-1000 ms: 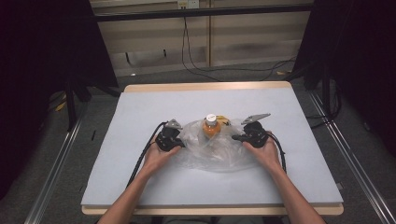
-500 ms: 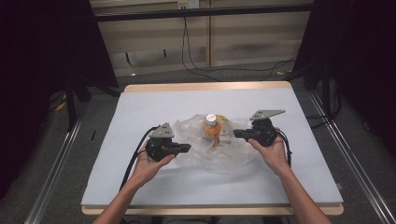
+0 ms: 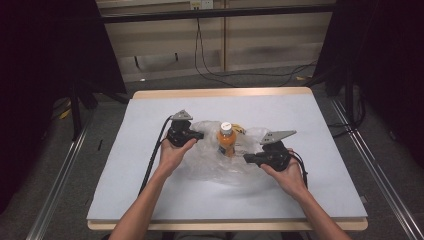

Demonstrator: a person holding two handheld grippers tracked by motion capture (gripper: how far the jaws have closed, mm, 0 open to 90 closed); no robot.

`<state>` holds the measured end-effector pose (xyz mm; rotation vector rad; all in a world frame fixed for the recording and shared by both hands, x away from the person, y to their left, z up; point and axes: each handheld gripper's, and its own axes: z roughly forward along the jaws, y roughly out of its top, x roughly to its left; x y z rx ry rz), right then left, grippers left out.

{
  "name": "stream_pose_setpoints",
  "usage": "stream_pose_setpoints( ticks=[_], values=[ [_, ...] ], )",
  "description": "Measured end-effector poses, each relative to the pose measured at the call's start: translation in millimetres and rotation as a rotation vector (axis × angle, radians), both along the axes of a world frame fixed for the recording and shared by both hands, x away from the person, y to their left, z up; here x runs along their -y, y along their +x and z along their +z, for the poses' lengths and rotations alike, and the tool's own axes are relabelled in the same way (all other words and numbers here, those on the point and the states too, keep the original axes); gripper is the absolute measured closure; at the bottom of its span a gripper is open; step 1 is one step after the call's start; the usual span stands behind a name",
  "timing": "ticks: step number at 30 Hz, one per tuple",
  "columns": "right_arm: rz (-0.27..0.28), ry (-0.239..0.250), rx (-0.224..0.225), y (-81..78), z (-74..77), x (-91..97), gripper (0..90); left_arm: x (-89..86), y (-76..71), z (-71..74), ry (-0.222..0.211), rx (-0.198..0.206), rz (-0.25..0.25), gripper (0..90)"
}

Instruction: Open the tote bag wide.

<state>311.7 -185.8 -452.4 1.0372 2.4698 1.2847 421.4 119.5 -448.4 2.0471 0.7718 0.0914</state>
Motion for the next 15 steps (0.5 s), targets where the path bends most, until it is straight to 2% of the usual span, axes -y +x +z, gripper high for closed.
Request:
stream_pose_setpoints(
  ticks=[3,4,5,8,10,13,15],
  values=[
    [0.015,-0.018,-0.004,-1.8,-8.2,4.9,90.0,1.3,9.6,-17.1,0.024,-0.04,0.037,90.0],
    [0.022,-0.029,-0.003,-3.9,-11.0,7.0,90.0,1.2,10.9,-19.9,0.029,-0.047,0.034,90.0],
    [0.025,-0.038,-0.001,-5.4,-12.7,8.4,90.0,0.0,11.7,-23.5,0.058,-0.047,0.036,90.0],
    [0.028,-0.062,-0.006,-9.8,-18.2,14.4,90.0,-4.2,11.1,-28.0,0.078,-0.052,0.046,90.0],
    [0.031,-0.088,-0.012,-17.1,-24.0,28.9,90.0,-16.1,8.5,-33.1,0.081,-0.064,0.076,90.0],
    [0.011,-0.12,-0.015,-21.2,-26.0,43.5,90.0,-28.7,3.5,-33.5,0.102,-0.078,0.074,90.0],
    [-0.001,-0.143,-0.015,-23.9,-28.7,51.3,90.0,-35.7,1.2,-34.1,0.1,-0.091,0.069,90.0]
  ],
)
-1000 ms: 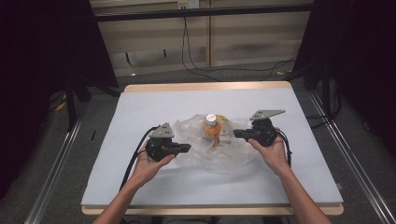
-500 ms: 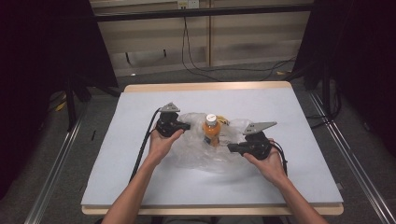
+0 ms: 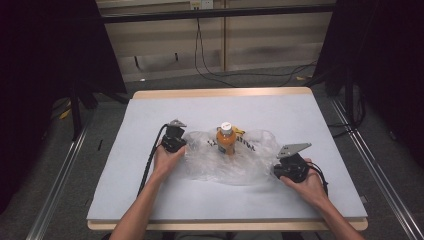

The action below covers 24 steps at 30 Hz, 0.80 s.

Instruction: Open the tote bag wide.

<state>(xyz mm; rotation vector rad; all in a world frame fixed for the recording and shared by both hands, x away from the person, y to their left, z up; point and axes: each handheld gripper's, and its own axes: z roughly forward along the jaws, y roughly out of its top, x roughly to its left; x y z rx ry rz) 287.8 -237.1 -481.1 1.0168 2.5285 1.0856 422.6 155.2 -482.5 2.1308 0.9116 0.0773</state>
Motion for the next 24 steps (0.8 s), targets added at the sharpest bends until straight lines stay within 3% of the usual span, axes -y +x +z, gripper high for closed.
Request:
stream_pose_setpoints(
  ticks=[1,3,4,5,7,8,14,24],
  values=[
    [-0.001,0.01,-0.004,-0.9,-0.3,3.0,90.0,-2.5,-0.9,-0.2,0.01,-0.003,-0.004,90.0],
    [-0.011,-0.021,0.006,-3.9,1.4,4.5,90.0,-9.2,-3.4,1.3,0.011,-0.008,-0.007,90.0],
    [-0.013,-0.029,0.004,-5.1,2.1,5.8,90.0,-13.3,-4.7,2.5,-0.018,-0.007,-0.001,90.0],
    [-0.013,-0.029,0.004,-5.1,2.1,5.8,90.0,-13.3,-4.7,2.5,-0.018,-0.007,-0.001,90.0],
    [-0.037,0.006,0.007,-3.2,3.5,10.5,90.0,-20.8,-9.1,10.8,-0.064,0.008,-0.021,90.0],
    [-0.038,0.034,0.007,-2.1,5.6,11.0,90.0,-21.5,-11.8,14.8,-0.066,0.017,-0.028,90.0],
    [-0.035,0.093,0.052,2.5,23.8,5.5,90.0,-33.9,-32.9,37.7,-0.108,0.06,-0.056,90.0],
    [-0.042,0.172,0.097,8.9,42.3,-4.2,90.0,-53.8,-65.8,57.0,-0.162,0.136,-0.074,90.0]
  ],
)
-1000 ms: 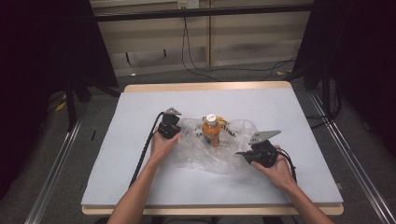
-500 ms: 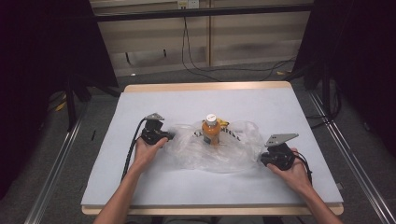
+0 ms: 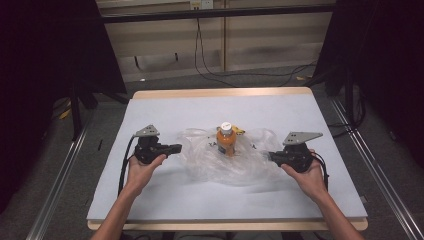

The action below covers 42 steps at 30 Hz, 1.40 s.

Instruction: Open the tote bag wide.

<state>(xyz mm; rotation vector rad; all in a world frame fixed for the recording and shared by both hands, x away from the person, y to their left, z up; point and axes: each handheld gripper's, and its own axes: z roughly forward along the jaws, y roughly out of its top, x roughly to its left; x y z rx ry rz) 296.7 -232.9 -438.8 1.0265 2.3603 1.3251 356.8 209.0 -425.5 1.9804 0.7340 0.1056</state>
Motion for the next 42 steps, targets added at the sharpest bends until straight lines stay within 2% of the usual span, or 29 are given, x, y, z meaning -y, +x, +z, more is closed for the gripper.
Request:
stream_pose_setpoints(
  ticks=[6,8,9,10,11,13,16,17,18,19,22,24,26,29,30,32,35,37,38,40,42],
  values=[
    [0.001,0.028,0.013,2.1,6.1,-3.4,90.0,5.4,-31.7,19.5,-0.028,0.073,-0.07,90.0],
    [0.002,0.038,0.015,3.0,7.5,-4.3,90.0,8.2,-35.4,22.3,-0.042,0.082,-0.085,90.0],
    [0.004,0.045,0.022,5.5,11.2,-6.8,90.0,16.2,-42.5,27.5,-0.058,0.095,-0.113,90.0],
    [0.006,0.052,0.023,6.7,13.1,-9.1,90.0,16.2,-42.5,27.5,-0.058,0.095,-0.113,90.0],
    [0.011,0.051,0.028,8.1,15.3,-11.4,90.0,28.4,-48.1,32.0,-0.056,0.106,-0.155,90.0],
    [0.027,0.052,0.031,11.7,18.6,-17.1,90.0,39.9,-48.3,32.1,-0.057,0.097,-0.182,90.0],
    [0.049,0.045,0.017,17.6,19.3,-25.9,90.0,62.8,-41.7,24.3,-0.03,0.079,-0.211,90.0],
    [0.049,0.045,0.017,17.6,19.3,-25.9,90.0,62.8,-41.7,24.3,-0.03,0.079,-0.211,90.0],
    [0.069,0.026,-0.003,21.8,16.4,-33.1,90.0,72.9,-34.4,18.8,-0.003,0.065,-0.213,90.0],
    [0.075,0.019,-0.009,23.1,15.0,-35.2,90.0,78.0,-28.1,15.7,0.024,0.057,-0.206,90.0],
    [0.1,-0.019,-0.034,26.4,9.7,-42.3,90.0,87.3,-15.8,11.9,0.058,0.044,-0.191,90.0],
    [0.115,-0.033,-0.048,27.4,6.1,-45.5,90.0,93.7,-5.4,8.6,0.104,0.033,-0.178,90.0],
    [0.133,-0.065,-0.071,27.2,0.5,-50.4,90.0,97.1,5.1,3.4,0.133,0.009,-0.16,90.0],
    [0.139,-0.105,-0.085,25.5,-6.9,-56.8,90.0,99.4,20.5,-4.4,0.135,-0.01,-0.118,90.0],
    [0.139,-0.105,-0.085,25.5,-6.9,-56.8,90.0,99.4,20.5,-4.4,0.135,-0.01,-0.118,90.0],
    [0.13,-0.115,-0.102,30.1,-11.7,-60.4,90.0,106.6,33.2,-9.6,0.159,-0.017,-0.097,90.0],
    [0.126,-0.114,-0.116,35.4,-12.9,-62.7,90.0,116.7,41.1,-13.6,0.169,-0.04,-0.097,90.0],
    [0.146,-0.129,-0.135,35.4,-15.5,-66.2,90.0,122.5,45.4,-16.6,0.213,-0.05,-0.116,90.0],
    [0.164,-0.15,-0.144,34.6,-17.3,-67.7,90.0,125.2,46.6,-20.0,0.209,-0.056,-0.117,90.0],
    [0.187,-0.164,-0.156,31.6,-21.3,-70.1,90.0,126.6,45.7,-23.8,0.251,-0.08,-0.152,90.0],
    [0.202,-0.185,-0.175,27.4,-25.6,-70.7,90.0,126.7,43.2,-26.9,0.288,-0.08,-0.16,90.0]
  ],
)
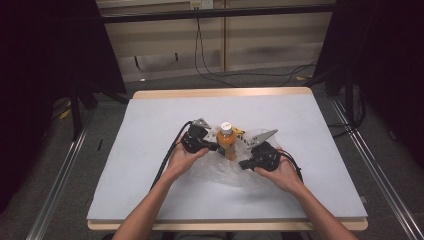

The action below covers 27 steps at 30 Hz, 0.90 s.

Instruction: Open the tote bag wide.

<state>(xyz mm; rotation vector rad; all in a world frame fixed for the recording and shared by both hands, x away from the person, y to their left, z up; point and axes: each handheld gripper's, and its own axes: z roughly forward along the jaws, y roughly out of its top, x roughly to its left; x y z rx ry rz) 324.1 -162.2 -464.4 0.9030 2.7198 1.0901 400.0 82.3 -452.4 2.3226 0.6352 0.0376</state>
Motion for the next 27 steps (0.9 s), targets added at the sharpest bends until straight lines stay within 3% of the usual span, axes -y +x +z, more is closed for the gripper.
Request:
stream_pose_setpoints(
  ticks=[5,7,9,11,12,17,27],
  values=[
    [0.012,-0.025,-0.018,0.7,-5.9,0.3,90.0,-4.1,-10.2,-3.0,0.036,-0.006,-0.042,90.0],
    [0.002,-0.04,-0.037,8.1,-6.6,1.7,90.0,-6.2,-18.5,-6.3,0.118,-0.003,-0.093,90.0],
    [0.001,-0.053,-0.04,11.1,-7.5,2.1,90.0,-6.0,-22.3,-8.3,0.101,-0.014,-0.084,90.0],
    [-0.023,-0.077,-0.043,20.2,-5.7,6.9,90.0,-9.6,-30.3,-10.0,0.115,-0.027,-0.11,90.0],
    [-0.037,-0.09,-0.043,22.3,-4.9,9.1,90.0,-12.6,-32.7,-9.4,0.149,-0.023,-0.151,90.0],
    [-0.077,-0.12,-0.056,28.3,-3.1,31.2,90.0,-20.0,-51.1,-11.6,0.127,-0.042,-0.173,90.0],
    [-0.072,-0.148,-0.064,17.4,-0.7,65.5,90.0,-29.7,-70.6,-8.7,0.163,-0.033,-0.232,90.0]
  ],
)
